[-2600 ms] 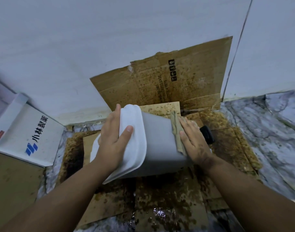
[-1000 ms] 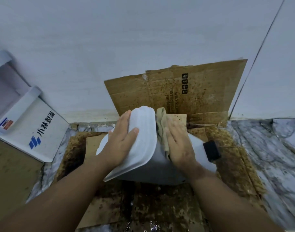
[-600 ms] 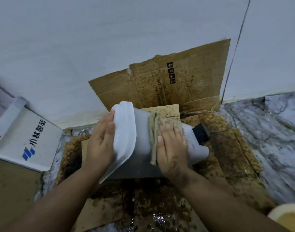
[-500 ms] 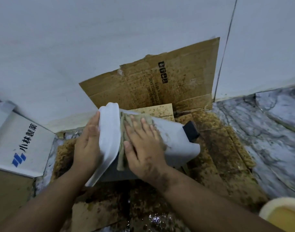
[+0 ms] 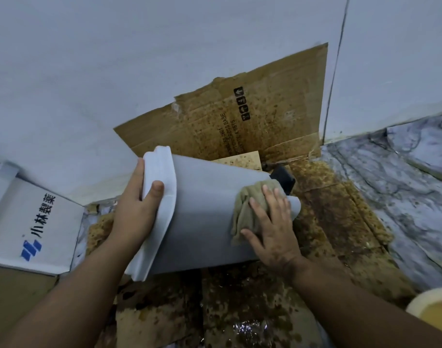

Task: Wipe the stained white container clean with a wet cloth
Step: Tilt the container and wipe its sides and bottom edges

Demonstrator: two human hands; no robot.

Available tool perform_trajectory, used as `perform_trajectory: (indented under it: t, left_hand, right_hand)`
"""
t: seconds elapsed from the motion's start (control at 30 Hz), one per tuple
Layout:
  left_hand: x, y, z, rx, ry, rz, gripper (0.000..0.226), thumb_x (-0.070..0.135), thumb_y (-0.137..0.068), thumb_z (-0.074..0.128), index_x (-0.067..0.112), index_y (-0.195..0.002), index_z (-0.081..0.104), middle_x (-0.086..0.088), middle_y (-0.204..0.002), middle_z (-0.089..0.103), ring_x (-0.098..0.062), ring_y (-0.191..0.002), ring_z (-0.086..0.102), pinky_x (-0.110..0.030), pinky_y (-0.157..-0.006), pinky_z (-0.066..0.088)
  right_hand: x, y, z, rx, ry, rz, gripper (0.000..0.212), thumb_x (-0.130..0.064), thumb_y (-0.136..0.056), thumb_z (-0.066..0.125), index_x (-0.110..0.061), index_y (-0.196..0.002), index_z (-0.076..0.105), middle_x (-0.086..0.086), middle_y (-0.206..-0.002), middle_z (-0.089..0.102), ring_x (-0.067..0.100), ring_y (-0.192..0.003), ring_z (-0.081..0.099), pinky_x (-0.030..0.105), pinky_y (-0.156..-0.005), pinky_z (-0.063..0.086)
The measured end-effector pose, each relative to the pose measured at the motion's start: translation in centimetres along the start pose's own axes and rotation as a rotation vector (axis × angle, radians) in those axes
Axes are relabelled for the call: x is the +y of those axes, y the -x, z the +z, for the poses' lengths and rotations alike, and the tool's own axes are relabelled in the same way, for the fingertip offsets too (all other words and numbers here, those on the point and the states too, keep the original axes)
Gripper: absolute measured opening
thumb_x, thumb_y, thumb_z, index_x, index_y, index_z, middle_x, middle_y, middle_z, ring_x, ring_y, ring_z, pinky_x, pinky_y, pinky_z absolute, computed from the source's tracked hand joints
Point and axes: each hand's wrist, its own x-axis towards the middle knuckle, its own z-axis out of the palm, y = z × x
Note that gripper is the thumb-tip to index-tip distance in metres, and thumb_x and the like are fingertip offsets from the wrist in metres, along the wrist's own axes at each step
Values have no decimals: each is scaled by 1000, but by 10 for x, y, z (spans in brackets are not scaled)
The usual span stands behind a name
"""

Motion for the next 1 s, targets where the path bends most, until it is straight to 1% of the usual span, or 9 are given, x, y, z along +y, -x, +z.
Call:
perform_trajectory:
  t: [0.1,0.23,0.33,0.43,0.5,0.6,0.77,0.87,1.0]
  left_hand:
    - [-4,-4,-3,13,56,-15,86,63,-82,47,30,-160,29,12,-163,32,0,-139,30,0,-93,24]
    - [-11,-4,-10,-11,74,-15,83,67,-80,55,42,-156,34,13,-159,42,-13,-143,41,-18,-102,33]
    - [-9,-3,-10,-20,81,-26,92,76,-75,51,42,-157,30,30,-152,32,1,-138,34,4,-85,29]
    - [-8,-4,-11,-37,65,-28,95,83,-75,45,43,-159,24,33,-150,27,6,-136,28,9,-81,24]
    - [-10,-6,-13,-60,56,-36,94,87,-80,44,44,-160,19,32,-153,23,4,-139,27,3,-87,23]
    - [-20,-6,-17,-152,-5,-12,115,103,-58,41,55,-157,8,41,-156,12,5,-143,22,-17,-107,23]
    - [-35,-7,-14,-280,-99,58,137,89,-50,71,57,-154,-12,29,-167,-6,-4,-157,2,-52,-126,15]
    - [-33,-9,-11,-265,-106,55,143,79,-50,79,51,-156,-13,31,-166,-9,-3,-156,0,-55,-126,16]
    - [-25,-6,-3,-227,-124,74,134,74,-58,76,53,-155,-13,29,-167,-7,-7,-157,0,-54,-126,15]
  right_hand:
    - [12,10,8,22,-38,80,74,-57,-91,49,-41,-155,13,13,-166,7,35,-154,-2,59,-122,10]
    - [21,1,8,44,-107,111,80,-56,-85,56,-43,-153,16,9,-165,11,33,-154,4,59,-121,15]
    - [25,-8,5,53,-157,156,82,-58,-79,62,-38,-150,26,8,-160,20,32,-151,15,58,-119,23]
    - [26,-7,6,89,-159,197,82,-62,-75,63,-31,-145,36,11,-154,26,32,-145,23,53,-118,25]
    - [27,-4,10,123,-193,275,84,-63,-71,64,-28,-143,38,12,-152,26,34,-143,24,53,-116,24]
    - [32,0,18,167,-323,435,89,-62,-68,68,-29,-144,36,9,-156,19,33,-144,20,52,-115,24]
    - [43,-12,15,126,-528,478,93,-28,-72,86,-37,-146,31,4,-162,5,19,-146,16,39,-115,25]
    - [48,-24,10,68,-601,494,97,-25,-72,87,-44,-144,26,5,-157,18,17,-139,26,43,-116,30]
    - [55,-35,8,31,-694,536,96,-51,-61,84,-51,-142,31,0,-151,33,22,-138,36,53,-114,37]
